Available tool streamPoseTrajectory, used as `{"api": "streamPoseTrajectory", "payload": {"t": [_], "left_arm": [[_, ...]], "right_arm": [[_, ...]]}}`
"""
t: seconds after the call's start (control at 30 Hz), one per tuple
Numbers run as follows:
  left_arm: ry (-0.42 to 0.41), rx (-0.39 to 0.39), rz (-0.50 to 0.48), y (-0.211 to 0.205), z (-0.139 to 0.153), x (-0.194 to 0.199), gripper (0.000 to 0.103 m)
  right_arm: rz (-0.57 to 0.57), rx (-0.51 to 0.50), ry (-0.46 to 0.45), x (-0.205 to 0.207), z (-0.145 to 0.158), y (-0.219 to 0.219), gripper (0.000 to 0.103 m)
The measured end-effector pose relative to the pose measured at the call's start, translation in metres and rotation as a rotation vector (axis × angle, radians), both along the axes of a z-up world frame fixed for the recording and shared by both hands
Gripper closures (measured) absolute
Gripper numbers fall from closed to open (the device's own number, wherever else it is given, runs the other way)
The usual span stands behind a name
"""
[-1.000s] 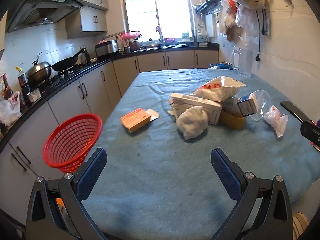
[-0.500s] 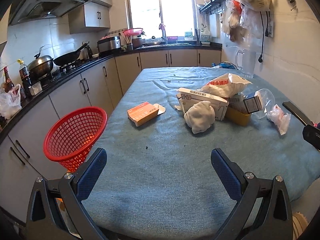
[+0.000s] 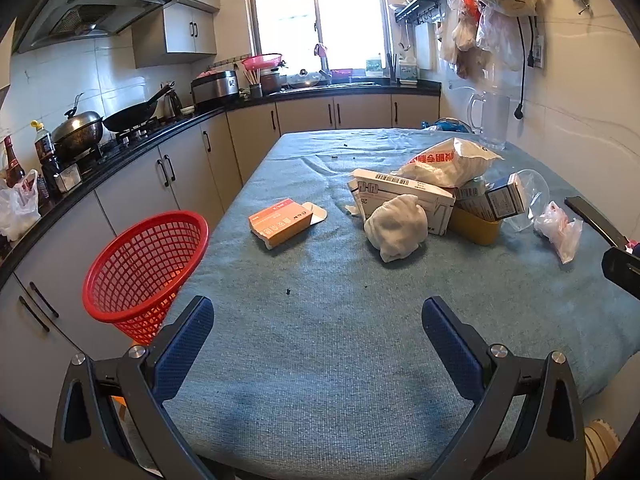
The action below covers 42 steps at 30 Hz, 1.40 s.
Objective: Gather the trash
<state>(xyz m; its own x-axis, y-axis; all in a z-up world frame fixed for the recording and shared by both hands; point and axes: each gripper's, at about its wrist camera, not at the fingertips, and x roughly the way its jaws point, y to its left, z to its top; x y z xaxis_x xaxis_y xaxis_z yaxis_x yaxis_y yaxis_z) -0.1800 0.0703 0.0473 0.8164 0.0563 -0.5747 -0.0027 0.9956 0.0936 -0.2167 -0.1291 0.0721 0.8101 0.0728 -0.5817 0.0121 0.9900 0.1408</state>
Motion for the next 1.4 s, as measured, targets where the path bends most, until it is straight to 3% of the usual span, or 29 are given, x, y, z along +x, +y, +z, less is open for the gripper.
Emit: {"api": "streamPoseTrajectory", "payload": {"t": [1.4], "left_arm": [[0.036,0.011,-0.017,0.0,-0.012,0.012,0.0]], "right_arm": [[0.011,0.046,0.078,0.019,-0.018,-0.003,0.0]]}}
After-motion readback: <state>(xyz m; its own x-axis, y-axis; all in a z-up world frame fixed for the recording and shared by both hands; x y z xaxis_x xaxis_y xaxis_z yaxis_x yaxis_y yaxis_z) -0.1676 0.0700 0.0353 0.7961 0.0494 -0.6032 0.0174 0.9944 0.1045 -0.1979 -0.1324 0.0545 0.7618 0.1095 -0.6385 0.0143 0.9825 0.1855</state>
